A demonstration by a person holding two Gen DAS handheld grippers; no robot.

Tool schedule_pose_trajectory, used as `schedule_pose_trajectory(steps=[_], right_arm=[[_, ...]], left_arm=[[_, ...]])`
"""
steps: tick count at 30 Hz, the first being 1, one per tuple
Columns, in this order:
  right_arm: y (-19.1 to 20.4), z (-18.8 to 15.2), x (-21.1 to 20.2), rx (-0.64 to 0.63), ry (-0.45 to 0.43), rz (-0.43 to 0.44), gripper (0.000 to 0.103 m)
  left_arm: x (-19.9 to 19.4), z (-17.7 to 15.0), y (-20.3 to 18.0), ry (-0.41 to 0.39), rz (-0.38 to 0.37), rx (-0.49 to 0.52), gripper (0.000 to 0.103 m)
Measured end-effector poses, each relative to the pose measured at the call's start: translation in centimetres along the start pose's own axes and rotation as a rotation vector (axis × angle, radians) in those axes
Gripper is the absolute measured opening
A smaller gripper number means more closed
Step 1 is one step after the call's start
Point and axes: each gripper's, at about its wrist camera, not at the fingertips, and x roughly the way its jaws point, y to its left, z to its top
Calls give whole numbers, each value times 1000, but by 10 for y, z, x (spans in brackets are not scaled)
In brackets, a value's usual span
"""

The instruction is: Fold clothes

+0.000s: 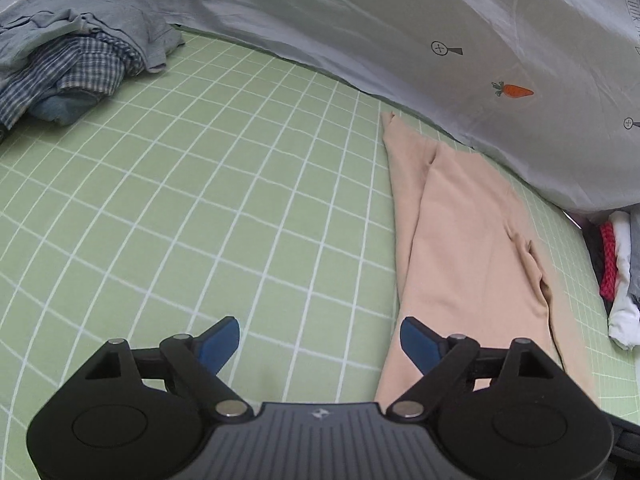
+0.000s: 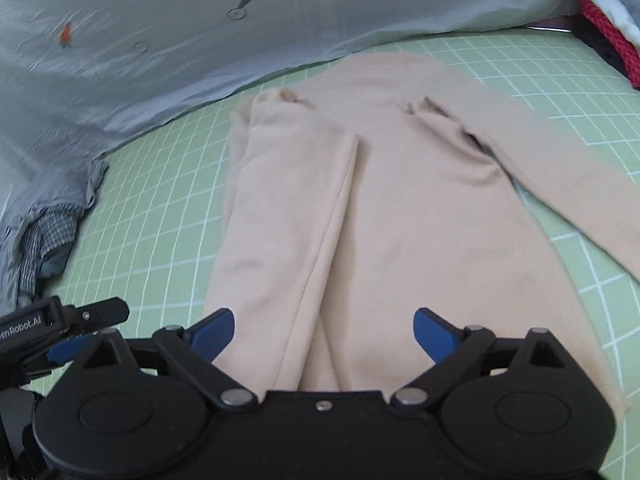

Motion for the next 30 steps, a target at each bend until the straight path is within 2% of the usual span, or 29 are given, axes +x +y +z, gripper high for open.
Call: schedule_pose_trajectory(steps=[1,5,6,8,12,14,15,19,25,28,30], right_arm=[[7,-8,-2,-28,2,-5,96],[24,-32,-7,-60,18,17,78],[26,-38,-6,-60,26,28,76],[31,-49,-5,-55,45,39,61],[35,-64,-3,-18,49,75,42],[35,-67,-4,-4,29,85,16],[34,-68,-5,7,17,89,9],[28,-66,-24,63,-59,110,5],[24,-57,-65,71,-165,104,3],[9,-56,-72,129,-163,85,3],[-6,-62,-62,193,-116,44,3]], left_arm=[[-5,-5,2,0,0,2,88],[-20,-22,10,-4,-5,26,88],[-24,-27,12,0,-9,33,88],[-28,-35,15,8,-16,44,88],[-36,-45,25,13,-18,63,88],[-38,-49,30,13,-18,64,88],[-39,-49,33,12,-17,60,88],[-43,-49,41,4,-11,40,88],[-42,-48,43,12,-45,20,88],[-40,-49,42,20,-63,27,88],[-39,-49,42,26,-70,35,88]])
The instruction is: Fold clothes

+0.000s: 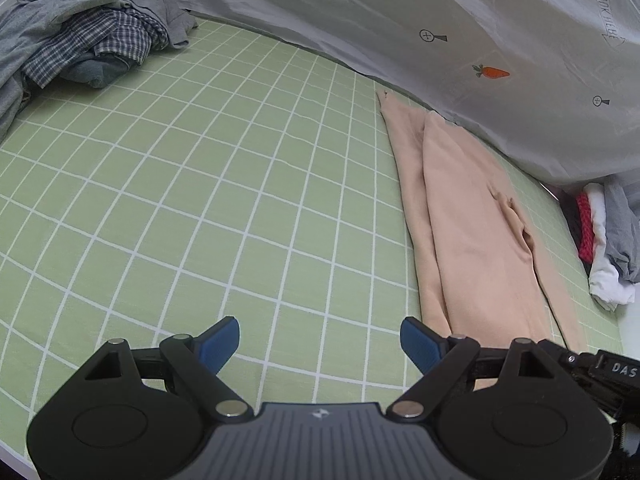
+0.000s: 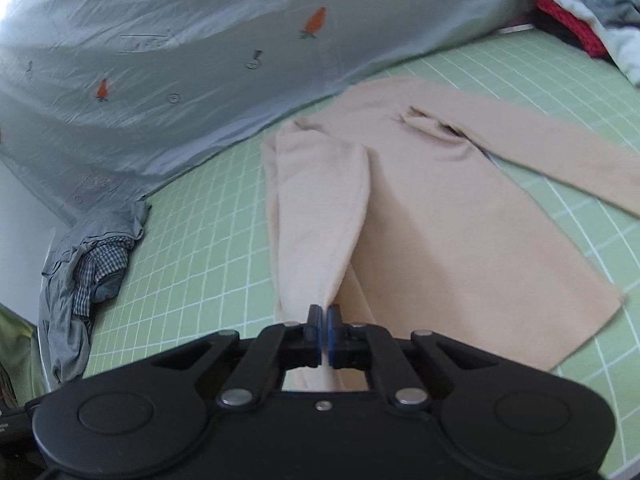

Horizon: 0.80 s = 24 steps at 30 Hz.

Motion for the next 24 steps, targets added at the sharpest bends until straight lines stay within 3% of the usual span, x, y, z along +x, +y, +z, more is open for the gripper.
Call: schedule_pose_trajectory(steps=[4,9,11,15,18,21,23,24], right_arm=[[-32,-8,18,114,79,-100,6],[-29,-15,17,59,56,-152,15],[-22,-14,15,24,41,-153,32],[-10,-9,10,-52,14,-142,42],[-11,-4,7,-69,-7,-151,81],[-19,4,4,-70,-28,-146,85],[-27,9,2,-74,-40,-152,102],[-32,13,0,-76,-50,-160,102]], left_arm=[[1,0,1,6,0,19,88],[1,2,5,6,16,23,88],[2,4,4,4,22,23,88],[6,9,-7,-1,29,44,89],[10,11,-21,-1,34,73,89],[15,12,-37,-1,43,97,90],[19,12,-50,-2,49,101,90],[21,12,-57,-4,51,102,90]])
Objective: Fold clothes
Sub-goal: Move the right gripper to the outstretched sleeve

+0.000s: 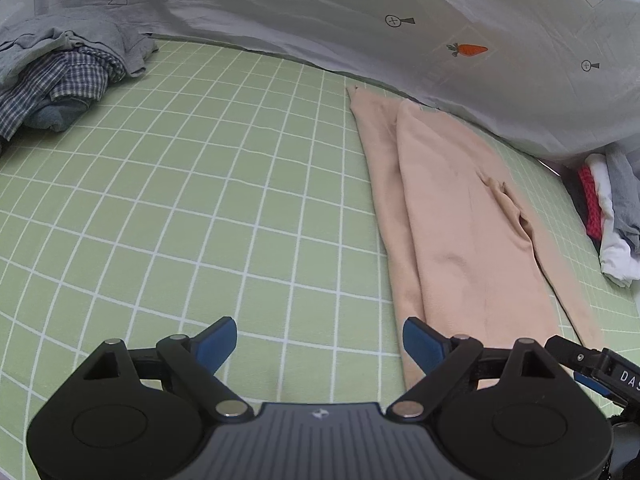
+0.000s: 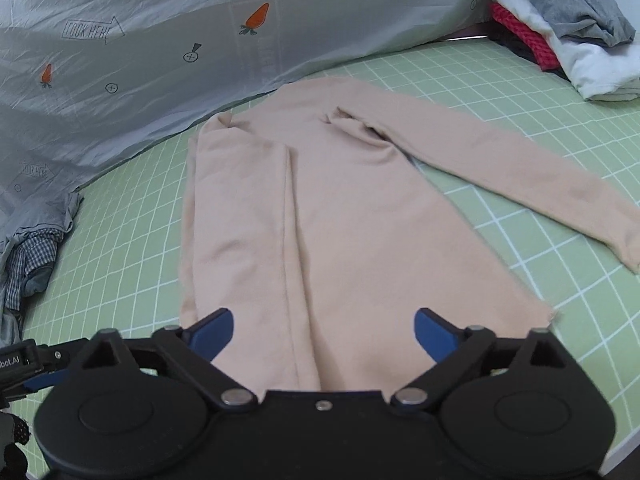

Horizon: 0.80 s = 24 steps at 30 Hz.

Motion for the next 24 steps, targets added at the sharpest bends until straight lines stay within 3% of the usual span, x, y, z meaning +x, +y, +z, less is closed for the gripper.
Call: schedule_pose_trajectory(steps=[4,9,17,24], right_arm=[[-38,18,2,31,-16,-37,103],[-103,40,11,115,-38,-128,103],[-197,57,40,139,-37,-293,103],[-227,60,56,126,-10,-368,103]], left_arm=[[4,4,-31,-29,0,-24,90],[3,4,-66,-123,11,-64,94],[22,-3,-101,-91,99,-97,94],[43,7,-127,-38,119,-117,94]])
